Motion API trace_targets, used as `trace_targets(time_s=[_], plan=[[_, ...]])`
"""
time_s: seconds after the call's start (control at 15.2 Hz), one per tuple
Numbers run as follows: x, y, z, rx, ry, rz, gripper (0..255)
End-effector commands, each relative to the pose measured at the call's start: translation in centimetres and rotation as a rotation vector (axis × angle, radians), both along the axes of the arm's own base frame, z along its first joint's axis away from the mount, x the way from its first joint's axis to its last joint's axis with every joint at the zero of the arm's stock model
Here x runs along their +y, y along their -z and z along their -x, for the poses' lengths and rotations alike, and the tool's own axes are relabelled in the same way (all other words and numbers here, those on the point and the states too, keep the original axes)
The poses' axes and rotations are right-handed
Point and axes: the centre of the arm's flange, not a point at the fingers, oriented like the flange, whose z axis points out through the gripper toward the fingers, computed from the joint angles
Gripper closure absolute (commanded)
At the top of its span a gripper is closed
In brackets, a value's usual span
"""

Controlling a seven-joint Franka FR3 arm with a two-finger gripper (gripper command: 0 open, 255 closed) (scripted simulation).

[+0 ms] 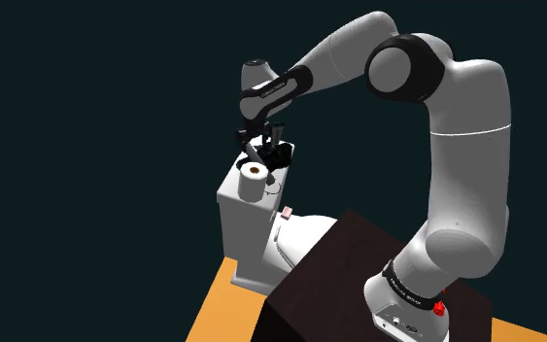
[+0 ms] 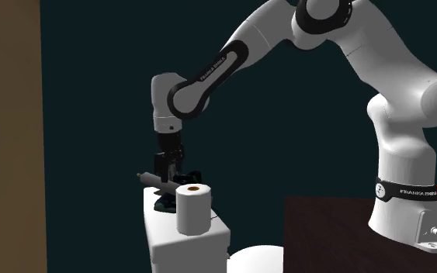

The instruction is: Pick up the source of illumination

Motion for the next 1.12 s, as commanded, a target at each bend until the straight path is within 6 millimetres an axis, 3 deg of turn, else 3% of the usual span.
trace_targets(time_s=[0.0,0.33,0.4,1.06], plan=[[-0.1,1.0,-0.2,0.000,0.001,0.000,0],[-0.1,2.9,-0.2,0.000,0.001,0.000,0],[-0.1,2.9,-0.2,0.000,0.001,0.000,255],[-0.1,2.4,-0.2,0.000,0.001,0.000,255]])
